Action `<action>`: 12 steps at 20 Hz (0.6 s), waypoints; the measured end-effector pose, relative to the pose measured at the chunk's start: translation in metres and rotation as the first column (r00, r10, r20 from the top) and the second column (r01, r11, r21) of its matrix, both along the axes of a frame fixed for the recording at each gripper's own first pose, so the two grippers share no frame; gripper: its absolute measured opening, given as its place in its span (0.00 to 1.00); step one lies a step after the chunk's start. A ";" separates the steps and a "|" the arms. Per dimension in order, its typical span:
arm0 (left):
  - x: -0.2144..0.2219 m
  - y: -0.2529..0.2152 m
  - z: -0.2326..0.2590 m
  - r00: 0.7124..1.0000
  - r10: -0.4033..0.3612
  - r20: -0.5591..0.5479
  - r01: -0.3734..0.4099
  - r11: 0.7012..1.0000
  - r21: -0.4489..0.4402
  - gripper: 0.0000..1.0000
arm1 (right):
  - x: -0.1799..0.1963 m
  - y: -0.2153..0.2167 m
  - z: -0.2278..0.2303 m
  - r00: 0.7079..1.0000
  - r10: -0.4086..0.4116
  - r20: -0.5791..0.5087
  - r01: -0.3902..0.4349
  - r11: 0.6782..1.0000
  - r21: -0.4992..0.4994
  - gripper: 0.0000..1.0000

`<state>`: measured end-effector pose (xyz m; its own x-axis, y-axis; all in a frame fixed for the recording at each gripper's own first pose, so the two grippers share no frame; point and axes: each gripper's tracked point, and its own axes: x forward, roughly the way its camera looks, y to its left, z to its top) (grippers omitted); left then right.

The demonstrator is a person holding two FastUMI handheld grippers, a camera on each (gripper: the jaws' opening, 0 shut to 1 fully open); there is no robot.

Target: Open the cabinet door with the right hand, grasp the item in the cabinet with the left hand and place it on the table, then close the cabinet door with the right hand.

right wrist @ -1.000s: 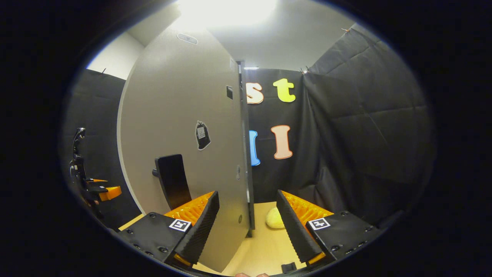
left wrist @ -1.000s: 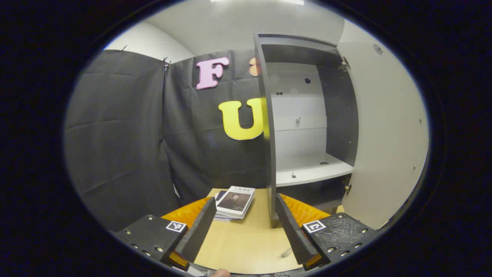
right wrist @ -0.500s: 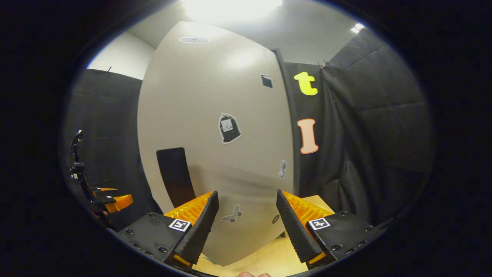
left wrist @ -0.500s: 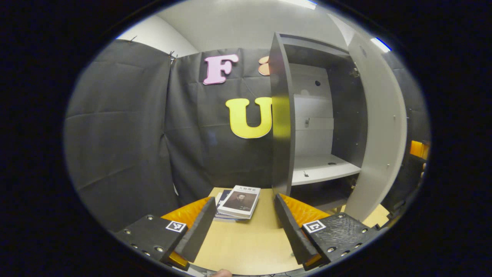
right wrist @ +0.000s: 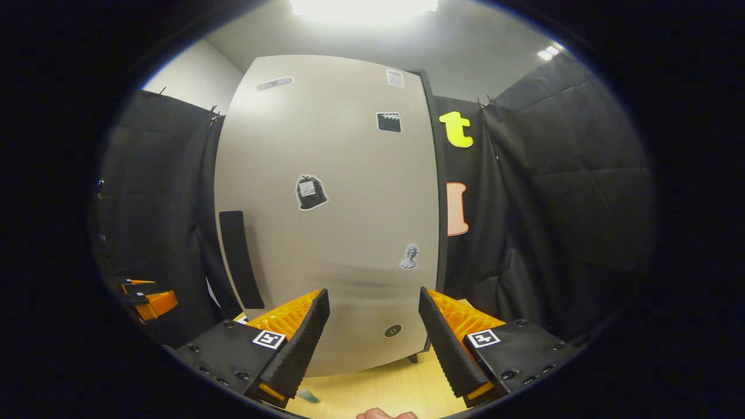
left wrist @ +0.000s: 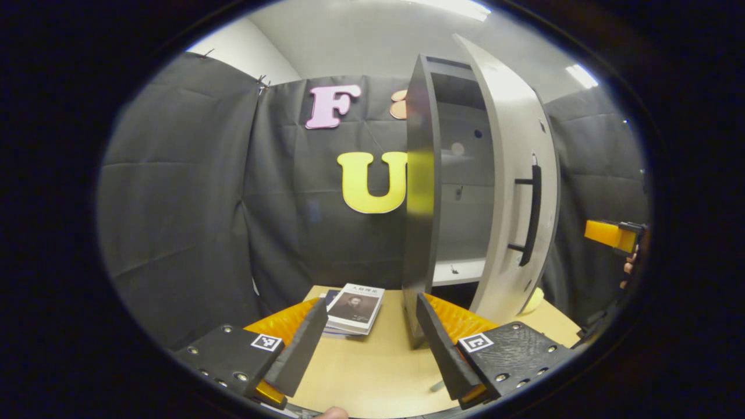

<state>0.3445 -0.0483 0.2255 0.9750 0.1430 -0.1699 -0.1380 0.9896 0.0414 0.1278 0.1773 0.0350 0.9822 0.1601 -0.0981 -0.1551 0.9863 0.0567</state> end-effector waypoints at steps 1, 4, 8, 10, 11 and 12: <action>0.002 -0.006 0.002 1.000 -0.003 0.004 0.003 1.000 0.000 0.94 | 0.004 -0.008 0.001 1.000 -0.005 -0.002 0.005 1.000 0.002 0.98; 0.006 -0.025 0.009 1.000 -0.012 0.023 0.012 1.000 -0.020 0.92 | 0.012 -0.030 0.006 1.000 -0.012 0.012 0.012 1.000 -0.016 0.98; 0.009 -0.046 0.032 0.996 -0.025 0.090 0.030 0.998 -0.048 0.92 | 0.020 -0.063 0.010 1.000 -0.010 0.018 0.010 1.000 -0.011 0.97; 0.014 -0.052 0.037 0.993 -0.036 0.115 0.044 0.997 -0.066 0.92 | 0.024 -0.084 0.005 1.000 -0.026 0.009 0.026 1.000 -0.012 0.93; 0.017 -0.053 0.042 0.992 -0.023 0.126 0.033 0.997 -0.076 0.92 | 0.026 -0.095 0.002 1.000 -0.031 0.003 0.031 0.999 -0.018 0.98; 0.017 -0.052 0.046 0.991 -0.008 0.134 0.020 0.996 -0.083 0.92 | 0.027 -0.102 -0.004 0.999 -0.031 -0.011 0.031 0.999 -0.020 0.97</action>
